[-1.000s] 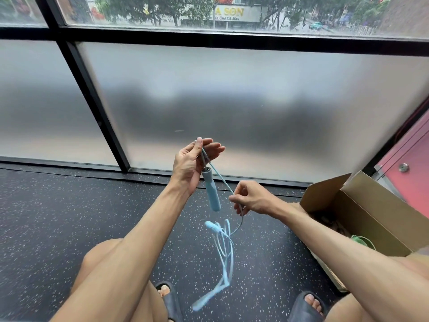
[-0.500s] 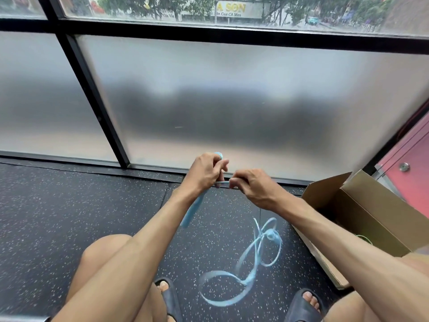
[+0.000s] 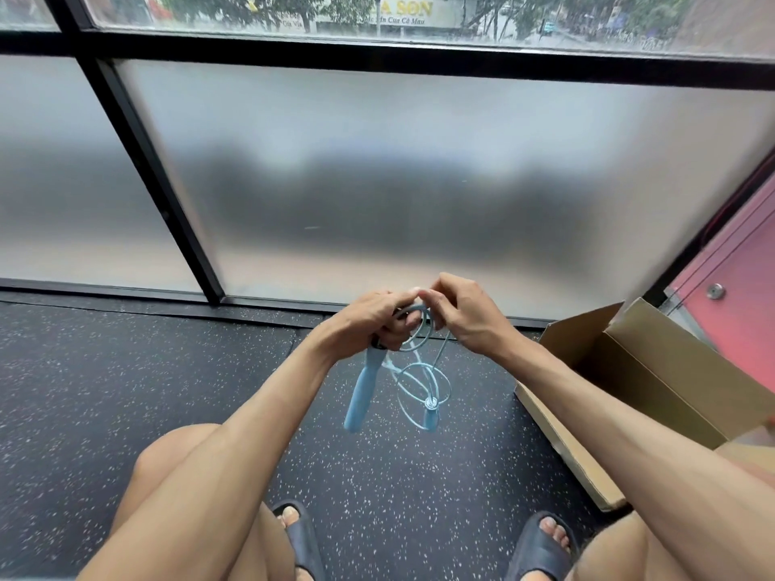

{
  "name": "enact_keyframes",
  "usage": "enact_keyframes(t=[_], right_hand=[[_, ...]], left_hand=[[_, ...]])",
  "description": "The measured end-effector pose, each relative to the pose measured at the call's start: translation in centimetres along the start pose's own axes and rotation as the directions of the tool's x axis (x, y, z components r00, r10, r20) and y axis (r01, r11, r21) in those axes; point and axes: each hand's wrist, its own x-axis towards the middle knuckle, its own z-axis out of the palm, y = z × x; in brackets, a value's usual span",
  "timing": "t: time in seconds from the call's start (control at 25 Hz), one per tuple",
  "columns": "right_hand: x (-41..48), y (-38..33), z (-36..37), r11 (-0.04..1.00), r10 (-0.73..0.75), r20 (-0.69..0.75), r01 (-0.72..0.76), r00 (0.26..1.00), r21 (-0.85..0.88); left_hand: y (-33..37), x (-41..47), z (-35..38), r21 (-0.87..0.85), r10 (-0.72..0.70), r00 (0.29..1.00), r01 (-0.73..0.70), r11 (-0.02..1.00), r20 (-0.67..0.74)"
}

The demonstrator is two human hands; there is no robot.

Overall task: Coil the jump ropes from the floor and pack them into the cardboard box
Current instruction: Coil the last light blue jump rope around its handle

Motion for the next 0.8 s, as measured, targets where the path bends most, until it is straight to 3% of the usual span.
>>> enact_keyframes(t=[0.08, 0.2, 0.4, 0.56, 0.8], right_hand=[[0.1, 0.4, 0.4, 0.994, 0.077, 0.021, -0.079, 0.997, 0.076], [-0.1, 0.9, 1.0, 0.925, 0.223, 0.175, -0.265, 0.959, 0.273], [-1.4, 0.9, 2.4, 0.793, 0.29, 0.454, -0.477, 0.843, 0.379], [-2.0, 1.7, 3.4, 0.85, 0.343, 0.52, -0.494, 0.782, 0.182], [-2.1, 1.2, 3.6, 0.907, 0.333, 0.367, -0.401, 0.869, 0.126]], left_hand=[[0.2, 0.0, -0.2, -0.122, 0.012, 0.999, -0.007, 0.992, 0.039], [0.4, -0.2, -0.6, -0.312, 0.033, 0.998, -0.017, 0.95, 0.047], [1.1, -0.7, -1.8, -0.577, 0.217, 0.975, -0.209, 0.79, -0.055], [1.2, -0.3, -2.5, -0.587, 0.25, 0.929, -0.366, 0.722, -0.272], [0.8, 0.0, -3.4, -0.443, 0.241, 0.76, -0.571, 0.691, -0.604]])
